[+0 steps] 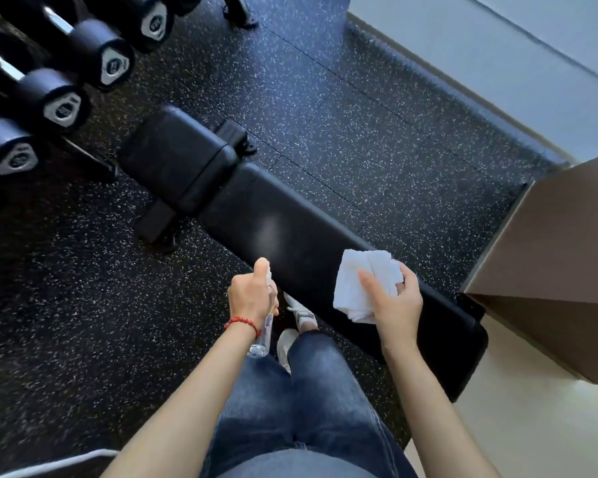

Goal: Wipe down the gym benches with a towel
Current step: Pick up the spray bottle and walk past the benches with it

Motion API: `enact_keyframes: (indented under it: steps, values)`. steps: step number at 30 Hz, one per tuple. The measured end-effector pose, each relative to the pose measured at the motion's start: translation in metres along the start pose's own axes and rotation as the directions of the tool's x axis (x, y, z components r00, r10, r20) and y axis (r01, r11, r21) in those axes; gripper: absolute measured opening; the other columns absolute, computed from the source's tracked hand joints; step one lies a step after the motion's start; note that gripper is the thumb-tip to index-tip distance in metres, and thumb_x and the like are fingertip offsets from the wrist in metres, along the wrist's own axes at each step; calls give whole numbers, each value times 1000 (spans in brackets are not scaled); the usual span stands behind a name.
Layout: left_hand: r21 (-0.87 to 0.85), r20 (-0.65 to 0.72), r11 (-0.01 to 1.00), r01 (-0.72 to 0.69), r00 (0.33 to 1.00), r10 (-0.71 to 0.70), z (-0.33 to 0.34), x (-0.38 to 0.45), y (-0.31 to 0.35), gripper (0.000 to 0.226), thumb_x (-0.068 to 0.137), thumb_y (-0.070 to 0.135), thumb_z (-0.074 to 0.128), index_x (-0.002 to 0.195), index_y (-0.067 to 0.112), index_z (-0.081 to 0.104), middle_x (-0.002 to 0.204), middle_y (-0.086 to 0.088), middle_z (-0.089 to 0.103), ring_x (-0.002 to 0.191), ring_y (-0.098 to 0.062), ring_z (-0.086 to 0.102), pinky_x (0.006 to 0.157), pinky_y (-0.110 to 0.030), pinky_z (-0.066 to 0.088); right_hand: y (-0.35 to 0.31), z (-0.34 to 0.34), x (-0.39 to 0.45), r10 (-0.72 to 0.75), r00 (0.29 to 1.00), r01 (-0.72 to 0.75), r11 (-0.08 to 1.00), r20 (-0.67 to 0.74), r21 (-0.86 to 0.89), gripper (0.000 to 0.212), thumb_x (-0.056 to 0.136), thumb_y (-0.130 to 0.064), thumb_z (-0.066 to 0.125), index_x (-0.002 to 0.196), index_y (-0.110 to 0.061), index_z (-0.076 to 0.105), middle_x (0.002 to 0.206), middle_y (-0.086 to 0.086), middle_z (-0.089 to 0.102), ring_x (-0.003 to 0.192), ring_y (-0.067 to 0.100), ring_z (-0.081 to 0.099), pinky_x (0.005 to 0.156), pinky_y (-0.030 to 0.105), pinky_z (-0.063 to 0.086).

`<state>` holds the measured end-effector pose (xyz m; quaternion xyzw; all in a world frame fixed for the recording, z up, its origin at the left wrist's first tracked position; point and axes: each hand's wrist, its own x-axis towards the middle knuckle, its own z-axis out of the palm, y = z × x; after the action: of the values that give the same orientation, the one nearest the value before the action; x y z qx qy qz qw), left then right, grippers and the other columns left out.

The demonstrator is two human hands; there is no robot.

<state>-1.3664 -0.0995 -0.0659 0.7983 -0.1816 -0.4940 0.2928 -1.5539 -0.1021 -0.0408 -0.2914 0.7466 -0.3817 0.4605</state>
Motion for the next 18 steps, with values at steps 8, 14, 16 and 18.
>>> enact_keyframes:
  steps: [8,14,16,18]
  values:
    - [-161,-132,987,3,991,-25,-10,34,40,69,87,53,50,35,8,47,36,-8,47,37,-24,48,51,-33,46,-51,51,48,-31,984,42,997,174,-60,46,73,-18,77,109,-25,49,96,-16,54,86,0,54,74,16,40]
    - [-256,-180,967,11,982,-58,-30,57,69,70,78,62,48,28,13,45,37,-8,47,40,-24,49,58,-40,49,-83,94,66,-74,962,110,986,264,-124,45,74,-18,76,108,-25,48,95,-22,50,84,-11,49,66,0,36]
    - [-269,-189,963,6,980,-59,-40,65,77,70,73,66,47,27,13,43,37,-8,46,40,-24,48,61,-43,50,-91,108,67,-75,956,116,985,284,-130,45,74,-20,76,108,-26,48,93,-21,50,84,-7,50,68,5,36]
    - [-271,-197,963,6,978,-62,-53,75,85,70,69,69,45,27,13,43,37,-8,46,41,-23,49,64,-44,49,-99,124,67,-74,950,120,983,304,-136,45,74,-20,76,109,-25,49,95,-18,52,86,-1,52,75,14,37]
